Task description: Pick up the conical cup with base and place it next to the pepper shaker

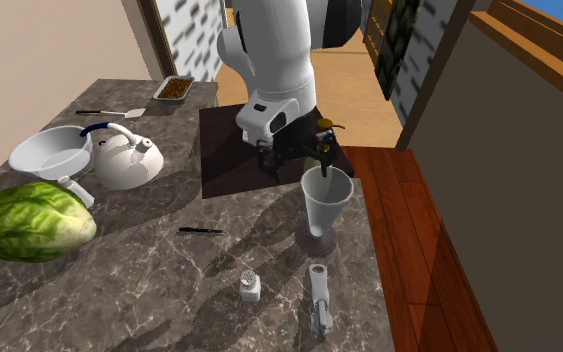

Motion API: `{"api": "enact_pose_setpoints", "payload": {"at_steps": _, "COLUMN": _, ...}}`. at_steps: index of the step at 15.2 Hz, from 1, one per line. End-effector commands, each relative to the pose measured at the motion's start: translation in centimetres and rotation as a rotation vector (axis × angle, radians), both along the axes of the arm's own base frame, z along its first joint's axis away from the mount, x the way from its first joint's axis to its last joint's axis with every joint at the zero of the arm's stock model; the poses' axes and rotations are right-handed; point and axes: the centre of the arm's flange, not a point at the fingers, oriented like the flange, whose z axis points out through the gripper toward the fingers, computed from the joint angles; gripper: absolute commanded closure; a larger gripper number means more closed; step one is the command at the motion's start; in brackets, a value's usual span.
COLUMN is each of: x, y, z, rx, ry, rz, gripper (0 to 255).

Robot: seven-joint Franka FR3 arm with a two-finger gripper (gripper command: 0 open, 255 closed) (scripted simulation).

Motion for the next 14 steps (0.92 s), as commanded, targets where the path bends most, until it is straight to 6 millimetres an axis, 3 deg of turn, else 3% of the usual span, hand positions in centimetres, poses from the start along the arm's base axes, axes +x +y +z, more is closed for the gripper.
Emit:
{"api": "enact_pose_setpoints", "payload": {"at_steps": 1, "x": 0.5, "y": -0.2, "z": -1.0, "rx": 0.003, "ry": -0.011, "rz": -0.005, "gripper": 0}}
{"api": "enact_pose_setpoints", "payload": {"at_steps": 7, "x": 0.8, "y": 0.4, "z": -4.4, "rx": 0.003, "ry": -0.011, "rz": -0.005, "gripper": 0}}
{"api": "enact_pose_setpoints", "payload": {"at_steps": 14, "x": 0.8, "y": 0.4, "z": -4.4, "rx": 0.003, "ry": -0.011, "rz": -0.005, "gripper": 0}}
